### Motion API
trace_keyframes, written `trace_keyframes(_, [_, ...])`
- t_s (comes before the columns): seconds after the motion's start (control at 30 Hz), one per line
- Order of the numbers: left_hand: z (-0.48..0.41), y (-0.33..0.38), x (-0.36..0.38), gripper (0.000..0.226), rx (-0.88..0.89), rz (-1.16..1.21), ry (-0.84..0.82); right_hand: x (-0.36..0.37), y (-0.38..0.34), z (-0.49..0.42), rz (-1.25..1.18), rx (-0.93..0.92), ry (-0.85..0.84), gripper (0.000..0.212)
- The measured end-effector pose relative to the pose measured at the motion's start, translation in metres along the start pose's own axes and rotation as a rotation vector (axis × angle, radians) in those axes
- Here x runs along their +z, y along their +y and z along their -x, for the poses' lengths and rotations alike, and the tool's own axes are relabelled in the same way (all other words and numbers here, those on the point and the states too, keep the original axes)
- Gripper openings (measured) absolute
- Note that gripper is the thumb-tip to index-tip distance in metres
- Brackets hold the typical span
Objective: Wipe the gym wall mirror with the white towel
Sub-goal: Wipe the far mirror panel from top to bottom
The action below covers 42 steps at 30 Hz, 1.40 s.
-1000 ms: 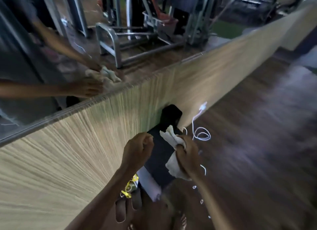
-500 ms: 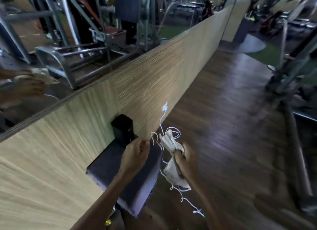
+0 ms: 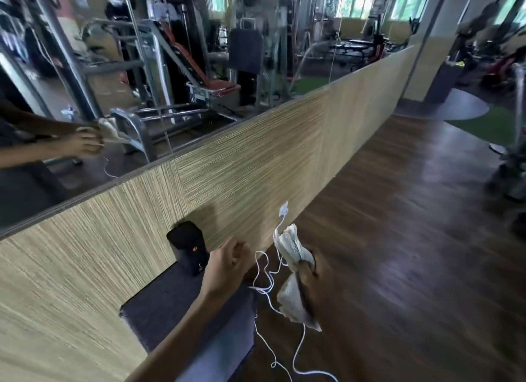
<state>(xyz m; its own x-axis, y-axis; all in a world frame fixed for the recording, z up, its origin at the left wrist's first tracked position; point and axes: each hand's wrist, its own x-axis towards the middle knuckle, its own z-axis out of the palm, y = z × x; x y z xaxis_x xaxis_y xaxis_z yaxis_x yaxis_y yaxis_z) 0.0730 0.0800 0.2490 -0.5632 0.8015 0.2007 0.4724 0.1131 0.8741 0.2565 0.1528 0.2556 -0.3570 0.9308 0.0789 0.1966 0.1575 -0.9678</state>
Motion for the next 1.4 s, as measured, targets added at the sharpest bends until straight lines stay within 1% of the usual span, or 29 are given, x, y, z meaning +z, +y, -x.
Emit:
trace_keyframes(0.07, [-0.006,-0.002,0.005,0.046,-0.020,0.029,0.006,0.001,0.003,-0.007,-0.015,-0.004,0.024,0.014])
trace_keyframes(0.13, [-0.019,-0.006,0.015,0.048,-0.035,0.049,0.014,-0.001,0.007,-0.020,-0.020,0.025,0.020,0.013])
trace_keyframes(0.17, [-0.027,-0.008,0.022,0.044,-0.047,0.051,0.010,-0.003,0.009,-0.028,-0.030,0.043,0.016,0.013])
trace_keyframes(0.27, [-0.053,-0.016,0.046,0.017,-0.098,0.033,-0.020,-0.014,0.022,-0.054,-0.011,0.087,0.055,0.020])
trace_keyframes(0.37, [-0.088,-0.023,0.074,0.017,-0.117,0.042,-0.040,-0.029,0.035,-0.089,0.044,0.135,0.108,0.016])
trace_keyframes(0.43, [-0.112,-0.024,0.095,0.019,-0.129,0.048,-0.069,-0.039,0.036,-0.114,0.091,0.152,0.155,0.017])
trace_keyframes(0.5, [-0.134,-0.023,0.114,0.021,-0.176,0.102,-0.086,-0.046,0.038,-0.140,0.079,0.167,0.187,0.008])
trace_keyframes(0.57, [-0.155,-0.014,0.127,0.017,-0.182,0.173,-0.106,-0.052,0.045,-0.166,0.056,0.162,0.226,0.040])
trace_keyframes(0.6, [-0.163,-0.010,0.132,0.015,-0.165,0.187,-0.113,-0.054,0.047,-0.177,0.040,0.165,0.242,0.049])
trace_keyframes(0.67, [-0.179,-0.001,0.141,0.022,-0.147,0.226,-0.114,-0.057,0.048,-0.194,0.038,0.181,0.270,0.054])
trace_keyframes(0.77, [-0.200,0.008,0.153,0.031,-0.125,0.283,-0.104,-0.062,0.041,-0.212,0.033,0.190,0.303,0.048])
trace_keyframes(0.83, [-0.213,0.011,0.160,0.030,-0.117,0.290,-0.133,-0.066,0.039,-0.223,0.028,0.203,0.276,0.045])
trace_keyframes(0.93, [-0.233,0.011,0.174,0.015,-0.153,0.299,-0.145,-0.073,0.045,-0.247,0.019,0.225,0.248,0.052])
trace_keyframes(0.97, [-0.240,0.011,0.178,0.014,-0.173,0.310,-0.142,-0.075,0.047,-0.257,0.030,0.245,0.246,0.049])
trace_keyframes(1.03, [-0.253,0.011,0.185,0.015,-0.197,0.325,-0.129,-0.077,0.049,-0.275,0.042,0.274,0.213,0.035])
trace_keyframes(1.1, [-0.269,0.013,0.193,0.016,-0.197,0.328,-0.106,-0.076,0.045,-0.294,0.002,0.314,0.155,0.023])
trace_keyframes(1.17, [-0.290,0.012,0.205,0.017,-0.200,0.305,-0.079,-0.078,0.047,-0.319,-0.057,0.296,0.101,0.011])
trace_keyframes(1.23, [-0.311,0.013,0.222,0.017,-0.201,0.276,-0.041,-0.086,0.054,-0.350,-0.089,0.254,0.062,0.018])
trace_keyframes(1.33, [-0.345,0.014,0.261,0.019,-0.197,0.262,0.000,-0.112,0.071,-0.410,-0.067,0.237,-0.086,0.026])
trace_keyframes(1.4, [-0.367,0.019,0.295,0.021,-0.212,0.267,0.031,-0.135,0.083,-0.448,-0.103,0.252,-0.129,0.020])
